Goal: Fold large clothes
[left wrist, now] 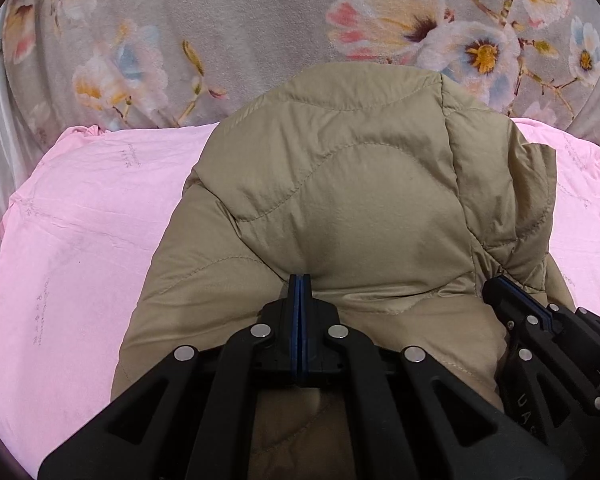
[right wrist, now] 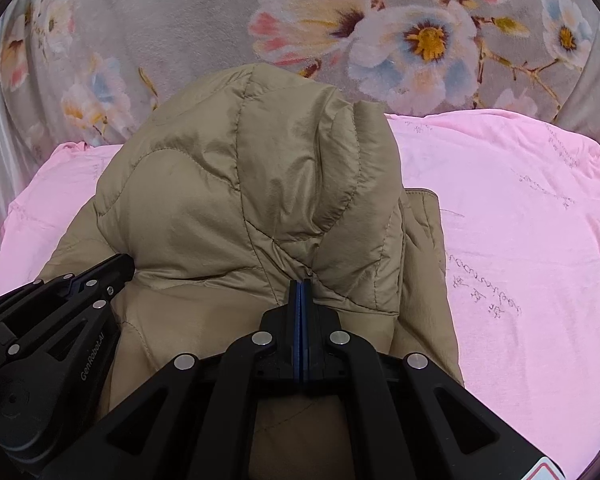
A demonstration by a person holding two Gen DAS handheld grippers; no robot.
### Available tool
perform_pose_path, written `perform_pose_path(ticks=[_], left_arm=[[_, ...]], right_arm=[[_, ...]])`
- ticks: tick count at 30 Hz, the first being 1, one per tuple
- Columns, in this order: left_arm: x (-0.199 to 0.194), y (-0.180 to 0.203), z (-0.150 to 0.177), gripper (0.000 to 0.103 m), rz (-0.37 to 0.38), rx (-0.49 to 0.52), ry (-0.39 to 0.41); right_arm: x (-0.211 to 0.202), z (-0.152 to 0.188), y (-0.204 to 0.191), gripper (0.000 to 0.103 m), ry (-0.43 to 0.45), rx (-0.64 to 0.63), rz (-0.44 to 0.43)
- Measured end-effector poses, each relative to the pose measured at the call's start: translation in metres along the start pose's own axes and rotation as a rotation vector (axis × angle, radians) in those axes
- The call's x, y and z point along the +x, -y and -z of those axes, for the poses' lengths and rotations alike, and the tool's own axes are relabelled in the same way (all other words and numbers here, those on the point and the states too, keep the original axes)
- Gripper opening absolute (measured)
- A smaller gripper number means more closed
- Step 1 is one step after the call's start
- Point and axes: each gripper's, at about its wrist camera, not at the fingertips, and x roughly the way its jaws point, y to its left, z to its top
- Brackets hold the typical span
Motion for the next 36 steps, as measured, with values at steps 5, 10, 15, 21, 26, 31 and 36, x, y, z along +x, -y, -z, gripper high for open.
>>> perform_pose_path(ticks=[5,10,15,21,26,31,36], left_arm=[[0.001,0.0,0.002,0.0,-0.007,0.0,0.013],[0.003,0.001,0.005,0.0,-0.018,0.009,0.027],[0.005,0.002,0.008,0.0,-0.025,0.015,0.035],[0.005,0.005,0.01,0.0,-0.047,0.041,0.048],[0.001,0.006,0.009,0.0,-0.065,0.054,0.053],[-0.001,0.004,0.009,0.0,-0.056,0.041,0.064],[-0.002,0.007,0.011,0.0,-0.056,0.05,0.086]], right_arm=[[0.0,0.0,0.0,0.0,-0.002,0.003,-0.002],[0.002,0.001,0.0,0.0,-0.003,0.006,-0.005],[0.004,0.002,0.002,0.0,-0.005,0.007,-0.011],[-0.004,0.0,-0.002,0.0,0.005,-0.036,0.016],[-0.024,-0.038,0.006,0.0,0.071,-0.011,0.046],[0.031,-0.058,0.041,0.0,-0.03,0.142,-0.014],[0.058,-0.036,0.027,0.0,-0.038,0.063,0.041]])
